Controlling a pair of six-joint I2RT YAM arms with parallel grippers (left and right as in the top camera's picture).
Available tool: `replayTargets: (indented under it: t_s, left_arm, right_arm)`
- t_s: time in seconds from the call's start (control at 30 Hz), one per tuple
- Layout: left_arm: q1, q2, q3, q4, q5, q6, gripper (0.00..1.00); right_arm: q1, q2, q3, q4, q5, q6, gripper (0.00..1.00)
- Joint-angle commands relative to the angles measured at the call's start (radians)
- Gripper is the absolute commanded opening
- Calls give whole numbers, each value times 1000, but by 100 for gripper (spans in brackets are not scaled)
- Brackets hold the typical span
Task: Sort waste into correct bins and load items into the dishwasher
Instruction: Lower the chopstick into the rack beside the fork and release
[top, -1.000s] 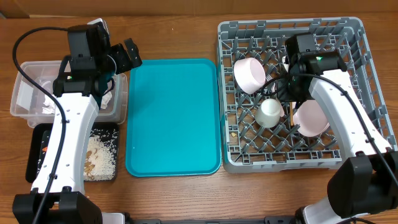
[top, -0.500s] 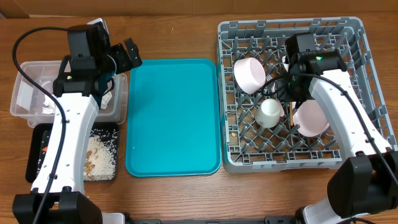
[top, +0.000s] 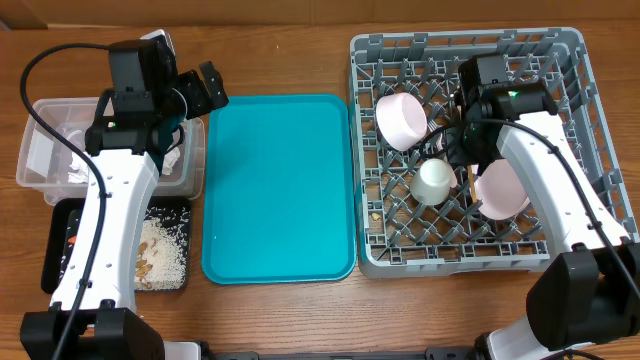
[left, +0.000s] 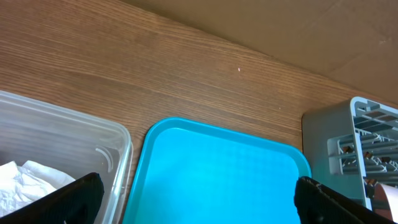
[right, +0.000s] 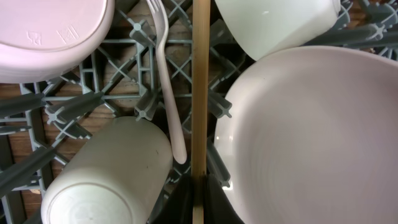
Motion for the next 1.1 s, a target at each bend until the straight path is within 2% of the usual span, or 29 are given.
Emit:
replayTargets:
  t_s: [0.0,0.2,0.33,0.6,0.77,0.8,0.87,0.9,1.07]
  left_arm:
    - [-2,-15,19,3,-6,-18,100]
    - [-2,-15,19,3,-6,-18,100]
    - [-2,-15,19,3,-6,-18,100]
    - [-2,-15,19,3,-6,-18,100]
    - [-2,-15,19,3,-6,-18,100]
    - [-2,-15,19,3,-6,-18,100]
    - [-2,-15,19,3,-6,-18,100]
    - [-2,-15,19,3,-6,-18,100]
    - [-2,-15,19,3,-6,-18,100]
  right_arm:
    - [-2,-19,-6,-4,-8,-13,6]
    - [-2,-19,-6,-5,-7,-13,28]
    - [-2,-19,-6,-5,-7,-12,36]
    - [-2,-21,10,9,-8,-3,39]
    - [-2,-41,51,7,-67,25,44]
    - [-2,-46,55,8,-94,25,49]
    - [-2,-55,57,12,-153,25,89]
    - [-2,-55,57,11,-175,25,100]
    - [-2,-53,56,11,-185,24,100]
